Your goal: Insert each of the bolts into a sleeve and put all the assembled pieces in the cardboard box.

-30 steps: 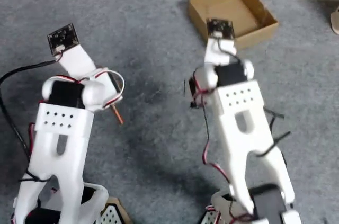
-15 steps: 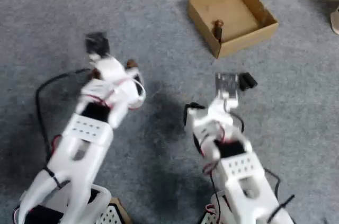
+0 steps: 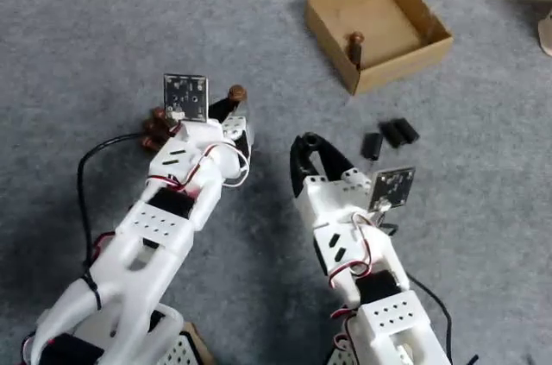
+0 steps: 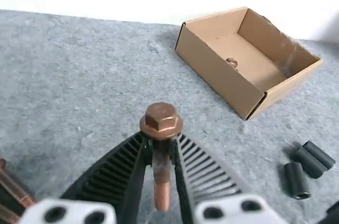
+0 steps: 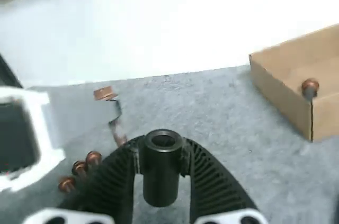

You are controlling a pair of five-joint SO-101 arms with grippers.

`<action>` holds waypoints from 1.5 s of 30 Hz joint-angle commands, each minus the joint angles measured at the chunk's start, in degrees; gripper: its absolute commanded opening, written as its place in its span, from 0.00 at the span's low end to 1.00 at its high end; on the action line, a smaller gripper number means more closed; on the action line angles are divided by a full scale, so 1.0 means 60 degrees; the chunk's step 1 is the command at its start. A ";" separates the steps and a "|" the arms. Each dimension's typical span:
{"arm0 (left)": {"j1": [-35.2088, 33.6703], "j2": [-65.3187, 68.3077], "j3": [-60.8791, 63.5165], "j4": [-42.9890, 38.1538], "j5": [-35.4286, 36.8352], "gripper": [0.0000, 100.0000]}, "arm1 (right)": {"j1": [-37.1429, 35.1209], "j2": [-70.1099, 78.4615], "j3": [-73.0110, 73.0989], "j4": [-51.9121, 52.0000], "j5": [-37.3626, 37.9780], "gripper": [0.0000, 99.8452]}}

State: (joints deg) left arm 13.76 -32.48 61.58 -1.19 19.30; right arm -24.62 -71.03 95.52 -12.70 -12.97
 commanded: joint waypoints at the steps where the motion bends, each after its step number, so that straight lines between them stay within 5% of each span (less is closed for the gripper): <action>1: 0.0359 -0.0374 -0.0212 -0.0293 0.0103 0.01 | -0.0315 -0.0168 0.1282 -0.0022 0.1788 0.00; 5: 0.0769 -0.0799 -0.0359 -0.0249 0.0073 0.01 | -0.0447 -0.0183 0.1282 0.0637 0.3971 0.00; 9: 0.1297 -0.1927 -0.0403 -0.0249 0.0059 0.01 | -0.0447 -0.0183 0.1282 0.0901 0.4850 0.00; 22: 0.2718 -0.4212 0.0886 -0.0029 0.0249 0.01 | -0.0432 -0.0183 0.1253 0.1033 0.4879 0.00; 26: 0.2484 -0.4813 0.1560 0.0029 0.1348 0.01 | -0.0432 -0.0183 0.1238 0.1033 0.4879 0.00; 45: 0.1853 -0.5136 0.2850 0.0029 0.1392 0.02 | -0.0432 -0.0183 0.1223 0.1033 0.4864 0.00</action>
State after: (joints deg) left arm 25.98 -63.52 78.46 -1.27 27.47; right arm -26.90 -70.95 95.52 -6.37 15.87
